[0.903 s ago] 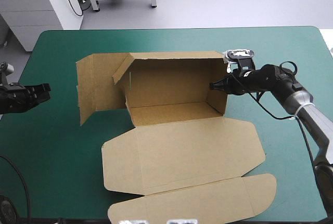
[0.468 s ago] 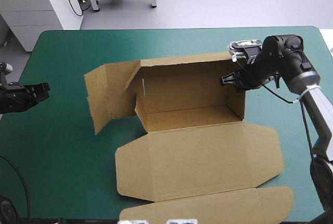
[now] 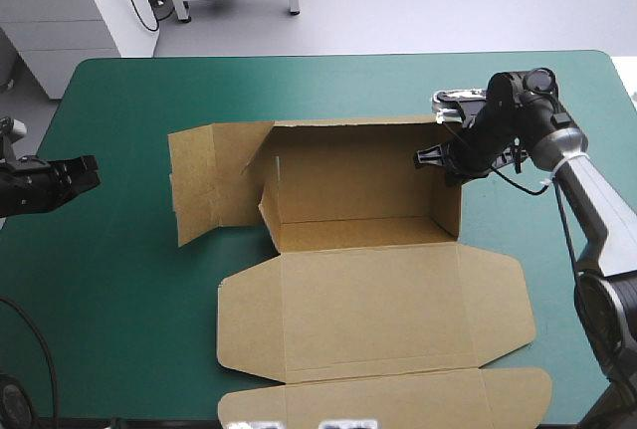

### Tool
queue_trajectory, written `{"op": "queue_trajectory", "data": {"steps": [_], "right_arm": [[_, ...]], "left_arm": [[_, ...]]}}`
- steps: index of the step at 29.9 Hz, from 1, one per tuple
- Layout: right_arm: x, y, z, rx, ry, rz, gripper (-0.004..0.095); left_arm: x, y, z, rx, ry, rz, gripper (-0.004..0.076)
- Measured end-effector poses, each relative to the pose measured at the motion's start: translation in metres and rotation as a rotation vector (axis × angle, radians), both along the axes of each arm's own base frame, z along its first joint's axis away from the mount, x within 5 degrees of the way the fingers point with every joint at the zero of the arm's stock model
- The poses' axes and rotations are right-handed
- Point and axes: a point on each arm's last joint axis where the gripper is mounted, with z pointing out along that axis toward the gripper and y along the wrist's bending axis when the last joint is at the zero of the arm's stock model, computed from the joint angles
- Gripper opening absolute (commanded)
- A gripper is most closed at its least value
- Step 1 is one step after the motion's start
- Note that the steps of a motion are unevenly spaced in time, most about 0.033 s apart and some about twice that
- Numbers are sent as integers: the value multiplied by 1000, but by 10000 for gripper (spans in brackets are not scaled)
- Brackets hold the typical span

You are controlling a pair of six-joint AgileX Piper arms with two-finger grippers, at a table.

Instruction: Fold the box

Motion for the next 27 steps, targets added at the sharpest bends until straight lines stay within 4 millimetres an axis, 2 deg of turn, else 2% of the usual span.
{"op": "queue_trajectory", "data": {"steps": [4,14,20,23,27], "right_arm": [[8,1,-4,-8,6,0,-16],[49,7,-23,7,-80,-37,-16],[59,7,-30,1,-89,-69,-4],[60,7,-29,1,-93,-71,50],[61,8,-27,-2,-86,-64,259]], "left_arm": [[0,0,0,0,1,-1,-8],[0,0,0,-2,1,-3,-8],[0,0,0,-2,1,-3,-8],[0,0,0,-2,1,-3,-8],[-1,-1,0,0,1,-7,-9]]}}
